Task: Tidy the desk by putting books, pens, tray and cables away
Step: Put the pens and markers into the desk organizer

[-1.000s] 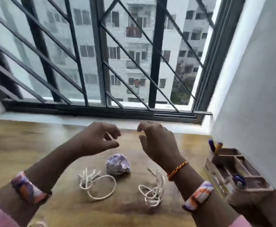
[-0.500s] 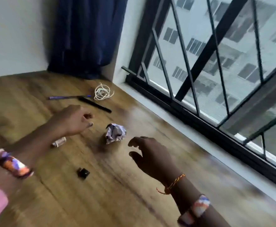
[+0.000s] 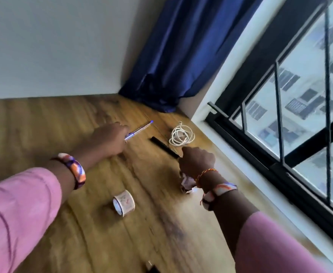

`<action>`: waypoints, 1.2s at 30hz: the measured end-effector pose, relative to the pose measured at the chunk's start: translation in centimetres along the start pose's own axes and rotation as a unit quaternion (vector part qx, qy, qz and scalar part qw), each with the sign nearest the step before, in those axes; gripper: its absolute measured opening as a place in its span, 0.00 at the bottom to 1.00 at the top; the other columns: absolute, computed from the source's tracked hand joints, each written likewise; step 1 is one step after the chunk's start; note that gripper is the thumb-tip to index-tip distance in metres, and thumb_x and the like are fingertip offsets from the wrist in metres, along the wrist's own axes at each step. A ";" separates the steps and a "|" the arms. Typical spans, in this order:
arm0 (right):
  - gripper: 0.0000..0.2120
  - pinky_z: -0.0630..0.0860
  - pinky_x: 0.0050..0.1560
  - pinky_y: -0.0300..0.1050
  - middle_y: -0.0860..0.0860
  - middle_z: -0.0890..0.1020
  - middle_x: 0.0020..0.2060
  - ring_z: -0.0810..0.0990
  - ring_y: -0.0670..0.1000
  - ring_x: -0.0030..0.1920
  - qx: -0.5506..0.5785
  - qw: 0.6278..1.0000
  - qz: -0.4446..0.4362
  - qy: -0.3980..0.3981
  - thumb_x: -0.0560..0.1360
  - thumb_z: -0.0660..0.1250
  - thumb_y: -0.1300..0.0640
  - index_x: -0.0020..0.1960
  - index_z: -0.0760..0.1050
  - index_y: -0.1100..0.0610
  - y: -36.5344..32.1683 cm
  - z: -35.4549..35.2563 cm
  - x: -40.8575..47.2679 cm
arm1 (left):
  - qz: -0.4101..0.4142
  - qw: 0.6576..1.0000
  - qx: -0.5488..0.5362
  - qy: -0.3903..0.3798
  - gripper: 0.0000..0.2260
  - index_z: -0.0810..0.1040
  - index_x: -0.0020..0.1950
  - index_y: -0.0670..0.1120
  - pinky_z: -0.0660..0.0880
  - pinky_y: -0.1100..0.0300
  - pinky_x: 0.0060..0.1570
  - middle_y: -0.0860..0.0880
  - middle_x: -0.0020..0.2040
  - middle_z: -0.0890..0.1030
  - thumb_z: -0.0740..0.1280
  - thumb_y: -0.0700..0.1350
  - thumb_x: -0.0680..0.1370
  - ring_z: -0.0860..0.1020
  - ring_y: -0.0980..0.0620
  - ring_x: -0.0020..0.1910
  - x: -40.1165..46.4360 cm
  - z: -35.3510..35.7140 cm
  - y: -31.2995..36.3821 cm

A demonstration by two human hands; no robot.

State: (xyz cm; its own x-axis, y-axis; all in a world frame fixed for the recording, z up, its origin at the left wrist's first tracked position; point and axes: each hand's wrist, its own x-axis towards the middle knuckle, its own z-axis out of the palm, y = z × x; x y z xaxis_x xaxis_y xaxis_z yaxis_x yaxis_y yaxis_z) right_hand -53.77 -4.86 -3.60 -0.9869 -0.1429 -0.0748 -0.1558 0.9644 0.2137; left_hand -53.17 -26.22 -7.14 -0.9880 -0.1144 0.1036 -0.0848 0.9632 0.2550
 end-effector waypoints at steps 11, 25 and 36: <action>0.10 0.64 0.55 0.50 0.54 0.80 0.49 0.74 0.57 0.55 0.061 0.980 0.039 0.184 0.76 0.56 0.57 0.50 0.75 0.56 2.9 -0.7 -5.4 | 0.005 0.959 -0.222 0.177 0.11 0.79 0.54 0.40 0.71 0.53 0.46 0.38 0.51 0.80 0.58 0.36 0.77 0.77 0.38 0.50 -2.2 -5.9 2.5; 0.09 0.79 0.34 0.50 0.50 0.74 0.33 0.79 0.47 0.27 0.652 0.594 0.202 0.425 0.80 0.57 0.56 0.43 0.72 0.51 27.3 -7.2 -36.8 | 0.358 0.849 -0.334 0.197 0.07 0.81 0.49 0.38 0.73 0.58 0.41 0.39 0.44 0.83 0.65 0.38 0.76 0.80 0.42 0.44 -18.4 -16.1 33.0; 0.18 0.68 0.19 0.33 0.56 0.63 0.25 0.67 0.54 0.23 0.750 0.345 0.419 0.378 0.76 0.49 0.71 0.28 0.62 0.61 41.4 -0.8 -70.7 | 0.598 0.732 -0.326 0.034 0.07 0.82 0.47 0.41 0.76 0.57 0.44 0.41 0.44 0.83 0.65 0.40 0.75 0.81 0.44 0.44 -45.8 -12.6 59.7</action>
State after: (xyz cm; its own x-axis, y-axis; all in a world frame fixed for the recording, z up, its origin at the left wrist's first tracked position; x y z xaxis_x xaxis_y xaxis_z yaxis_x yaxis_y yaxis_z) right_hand 9.49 44.97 11.30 -0.4758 0.8561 -0.2016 -0.1656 -0.3124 -0.9354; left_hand -11.38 33.45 15.44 -0.2956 0.6818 0.6692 0.9359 0.0661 0.3460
